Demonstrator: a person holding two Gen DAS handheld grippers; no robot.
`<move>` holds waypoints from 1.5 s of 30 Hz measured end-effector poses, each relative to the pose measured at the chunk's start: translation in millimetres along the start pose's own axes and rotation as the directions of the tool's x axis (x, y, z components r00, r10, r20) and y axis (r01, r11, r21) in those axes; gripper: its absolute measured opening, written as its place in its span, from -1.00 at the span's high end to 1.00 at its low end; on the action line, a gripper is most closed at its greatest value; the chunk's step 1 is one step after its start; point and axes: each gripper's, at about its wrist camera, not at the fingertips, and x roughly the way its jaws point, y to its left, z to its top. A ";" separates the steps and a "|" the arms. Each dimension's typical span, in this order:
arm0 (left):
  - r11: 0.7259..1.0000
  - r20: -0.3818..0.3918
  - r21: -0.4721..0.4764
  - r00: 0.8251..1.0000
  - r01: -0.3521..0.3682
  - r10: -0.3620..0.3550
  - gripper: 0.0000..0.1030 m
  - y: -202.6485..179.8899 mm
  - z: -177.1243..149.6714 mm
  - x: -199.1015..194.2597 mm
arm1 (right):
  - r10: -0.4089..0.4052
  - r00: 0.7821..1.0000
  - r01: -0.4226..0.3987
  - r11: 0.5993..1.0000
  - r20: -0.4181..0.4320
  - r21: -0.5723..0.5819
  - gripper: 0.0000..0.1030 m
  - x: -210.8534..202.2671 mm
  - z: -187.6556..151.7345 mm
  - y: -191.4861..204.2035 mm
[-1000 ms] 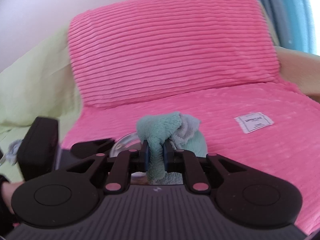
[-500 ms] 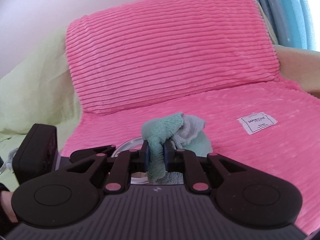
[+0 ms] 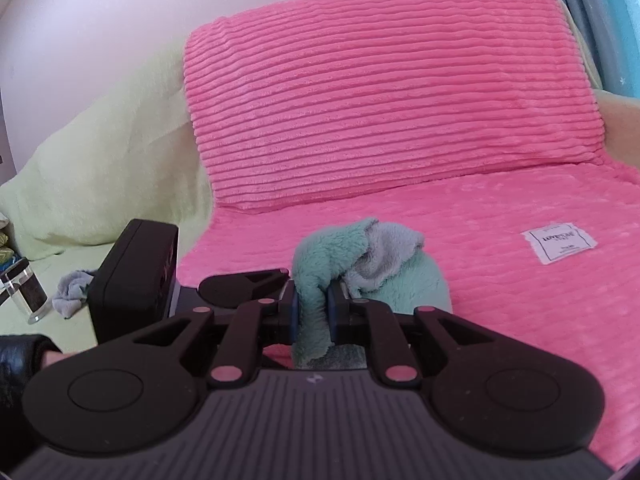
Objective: Clean container
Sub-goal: 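Rub the cloth around the lid rim with the right tool while the left tool holds the jar, then lower the jar onto the cushion with the left tool while the right tool drops the cloth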
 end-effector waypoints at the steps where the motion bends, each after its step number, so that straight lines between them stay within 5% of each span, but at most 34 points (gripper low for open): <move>1: 1.000 0.000 0.000 1.000 0.000 0.000 -0.65 0.2 0.5 0.2 | -0.001 1.000 0.001 1.000 0.005 -0.001 0.78 3.1 0.7 0.3; 18: 1.000 0.002 0.004 1.000 0.001 -0.001 -0.65 8.9 8.6 10.8 | -0.206 0.977 0.206 0.978 0.059 0.004 0.80 8.5 9.2 -20.5; 22: 1.000 0.011 0.017 1.000 -0.009 0.009 -0.65 7.8 11.3 10.5 | -0.343 0.937 0.341 0.939 0.073 0.037 0.80 0.9 11.2 -40.4; 28: 0.998 0.049 0.019 0.997 -0.064 0.063 -0.65 7.4 17.8 5.5 | -0.531 0.837 0.530 0.847 0.131 0.049 0.79 -9.5 12.4 -61.2; 30: 0.996 0.054 -0.009 0.994 -0.090 0.090 -0.65 13.0 19.6 4.7 | -0.555 0.822 0.555 0.831 0.130 0.042 0.79 -9.8 11.8 -64.0; 41: 0.982 -0.019 -0.085 0.986 -0.168 0.167 -0.66 31.5 15.1 19.0 | -0.516 0.853 0.509 0.856 -0.077 -0.091 0.75 31.4 -10.5 -60.9; 43: 0.981 -0.021 -0.085 0.985 -0.175 0.173 -0.68 31.4 15.0 18.8 | -0.523 0.849 0.516 0.852 -0.081 -0.092 0.39 28.8 -10.3 -59.0; 45: 0.980 -0.022 -0.087 0.983 -0.181 0.180 -0.71 31.2 14.9 18.0 | -0.527 0.846 0.521 0.850 -0.081 -0.084 0.36 24.8 -11.4 -58.0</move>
